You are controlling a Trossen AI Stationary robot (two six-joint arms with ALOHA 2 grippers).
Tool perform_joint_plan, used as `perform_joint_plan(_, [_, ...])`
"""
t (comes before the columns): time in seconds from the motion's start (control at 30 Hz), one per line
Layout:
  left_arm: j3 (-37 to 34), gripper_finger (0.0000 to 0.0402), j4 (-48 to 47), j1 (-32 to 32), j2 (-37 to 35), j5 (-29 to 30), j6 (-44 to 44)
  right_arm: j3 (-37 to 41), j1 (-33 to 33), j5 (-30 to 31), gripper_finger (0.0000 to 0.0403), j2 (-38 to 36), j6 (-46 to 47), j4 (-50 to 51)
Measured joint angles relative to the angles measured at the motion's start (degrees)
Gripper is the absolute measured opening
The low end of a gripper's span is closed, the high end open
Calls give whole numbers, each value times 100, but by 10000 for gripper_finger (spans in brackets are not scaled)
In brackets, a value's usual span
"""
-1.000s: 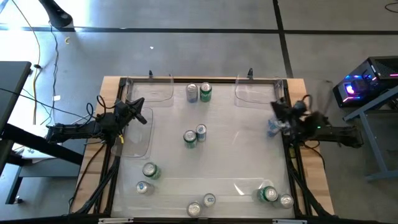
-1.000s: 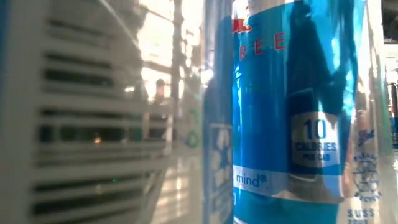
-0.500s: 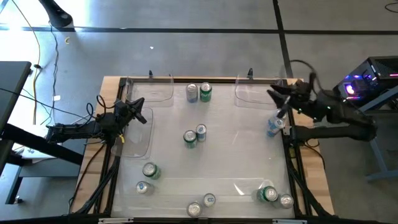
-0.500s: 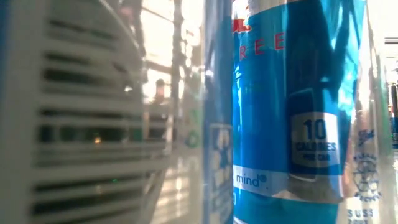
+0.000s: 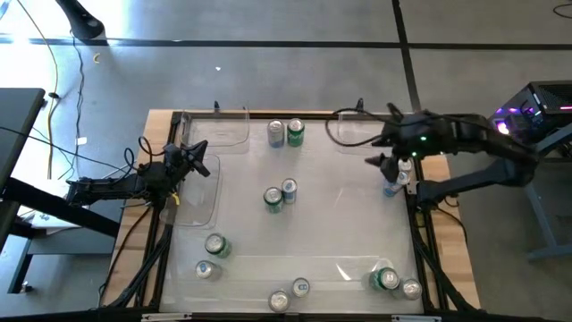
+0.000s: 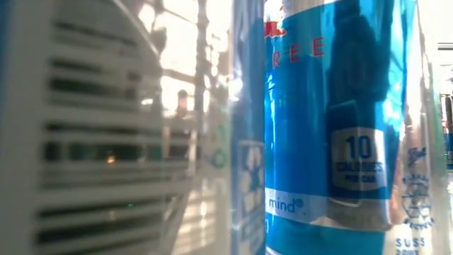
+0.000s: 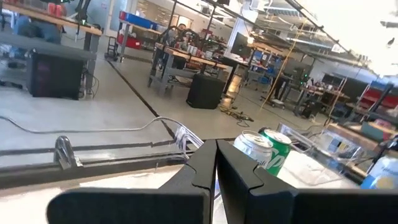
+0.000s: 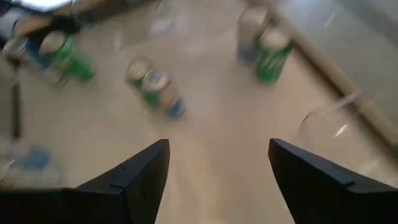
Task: Sort soda cans
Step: Put the top center green soda can into the top right transparent bin
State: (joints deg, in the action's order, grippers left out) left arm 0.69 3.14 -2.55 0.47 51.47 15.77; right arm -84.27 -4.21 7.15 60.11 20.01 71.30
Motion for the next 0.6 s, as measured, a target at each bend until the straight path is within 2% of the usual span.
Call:
perform_joint_plan(0.13, [2, 10, 7, 2, 0, -47, 302, -291, 2, -704, 273, 430, 564, 904])
perform_joint_plan(0.27, [0, 10, 9, 2, 0, -153, 319, -292, 2, -882, 273, 672, 1244, 1865])
perform_joint_plan(0.37, [0, 10, 9, 2, 0, -202, 319, -74, 0, -1184, 273, 640, 1545, 1782])
perform_joint_plan(0.6, [2, 10, 22, 2, 0, -512, 319, 483, -143, -1081, 273, 581, 2276, 1870])
